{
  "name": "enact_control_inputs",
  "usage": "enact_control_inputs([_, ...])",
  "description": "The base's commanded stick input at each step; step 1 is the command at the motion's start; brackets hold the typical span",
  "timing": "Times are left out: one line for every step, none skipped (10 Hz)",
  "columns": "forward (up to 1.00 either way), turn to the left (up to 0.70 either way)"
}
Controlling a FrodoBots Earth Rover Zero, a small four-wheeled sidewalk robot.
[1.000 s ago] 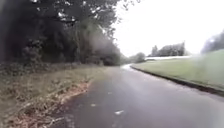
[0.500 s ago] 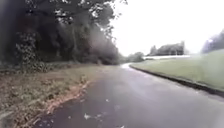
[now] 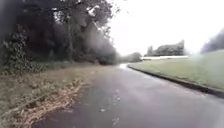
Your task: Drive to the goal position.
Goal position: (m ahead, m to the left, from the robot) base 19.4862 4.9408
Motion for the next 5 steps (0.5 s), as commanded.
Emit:
enact_control_inputs([0.7, -0.14])
enact_control_inputs([0.7, -0.14])
enact_control_inputs([0.7, 0.0])
enact_control_inputs([0.7, 0.0])
enact_control_inputs([0.7, 0.0])
